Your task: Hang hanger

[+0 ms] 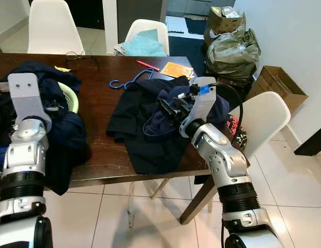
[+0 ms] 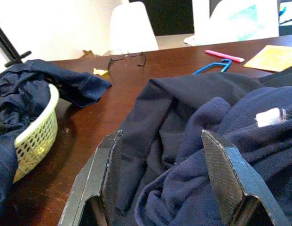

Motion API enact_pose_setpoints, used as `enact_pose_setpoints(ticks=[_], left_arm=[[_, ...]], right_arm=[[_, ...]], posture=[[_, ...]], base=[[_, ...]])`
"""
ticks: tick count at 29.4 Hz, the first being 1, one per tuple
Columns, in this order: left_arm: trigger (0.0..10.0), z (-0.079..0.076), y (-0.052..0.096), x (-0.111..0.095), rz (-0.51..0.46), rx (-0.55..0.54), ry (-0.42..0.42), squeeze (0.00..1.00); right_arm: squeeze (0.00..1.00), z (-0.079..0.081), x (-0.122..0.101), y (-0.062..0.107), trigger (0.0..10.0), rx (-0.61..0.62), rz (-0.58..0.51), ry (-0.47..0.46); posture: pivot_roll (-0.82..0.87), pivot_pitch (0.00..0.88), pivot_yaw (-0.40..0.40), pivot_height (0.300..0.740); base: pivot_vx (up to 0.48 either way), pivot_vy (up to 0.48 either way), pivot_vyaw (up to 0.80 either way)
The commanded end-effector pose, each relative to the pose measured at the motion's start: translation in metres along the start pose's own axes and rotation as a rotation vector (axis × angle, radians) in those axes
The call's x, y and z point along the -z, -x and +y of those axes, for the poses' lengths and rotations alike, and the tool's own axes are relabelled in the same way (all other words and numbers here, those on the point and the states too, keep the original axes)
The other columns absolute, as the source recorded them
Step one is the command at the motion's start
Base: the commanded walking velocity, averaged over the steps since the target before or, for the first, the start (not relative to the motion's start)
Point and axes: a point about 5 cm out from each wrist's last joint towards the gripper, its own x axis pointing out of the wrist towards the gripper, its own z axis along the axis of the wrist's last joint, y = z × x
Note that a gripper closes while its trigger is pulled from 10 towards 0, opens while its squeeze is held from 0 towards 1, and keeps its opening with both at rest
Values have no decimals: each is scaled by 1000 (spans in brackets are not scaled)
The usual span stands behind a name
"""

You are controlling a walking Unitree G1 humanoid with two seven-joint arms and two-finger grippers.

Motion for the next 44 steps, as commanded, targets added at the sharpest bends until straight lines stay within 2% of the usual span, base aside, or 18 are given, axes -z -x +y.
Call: enact_pose_setpoints(ticks=[1,11,15,19,23,30,33,36,39,44], left_arm=[[10000,20,-5,8,43,-78,51,0],[10000,28,-9,22,112,-99,151,0],[10000,35,-16,24,153,-63,268,0],[10000,33,-19,22,146,-8,317,0],[10000,34,-21,22,167,-6,385,0],[10000,40,-26,22,225,-36,390,0],[10000,40,-27,24,283,-37,457,0],[10000,39,-27,25,298,-33,486,0],[10000,39,-27,26,333,-22,551,0],[10000,39,-28,26,341,-18,568,0]], right_arm=[[0,1,-2,0,10000,-15,1,3],[0,3,-4,0,10000,-32,-1,14],[0,4,-8,-3,10000,-41,-14,22],[0,5,-10,-4,10000,-44,-22,25],[0,5,-13,-4,10000,-51,-26,31],[0,6,-17,-7,10000,-72,-31,49],[0,8,-20,-9,10000,-89,-36,57],[0,9,-22,-10,10000,-94,-38,55],[0,11,-25,-12,10000,-102,-44,54],[0,11,-26,-12,10000,-104,-47,53]], posture=[[43,183,-122,740],[42,179,-128,740],[42,173,-134,740],[40,169,-135,740],[37,166,-137,740],[30,160,-151,740],[30,157,-155,740],[29,158,-156,740],[28,162,-159,740],[28,164,-158,740]], base=[[0,0,0],[0,0,0],[0,0,0],[0,0,0],[0,0,0],[0,0,0],[0,0,0],[0,0,0],[0,0,0],[0,0,0]])
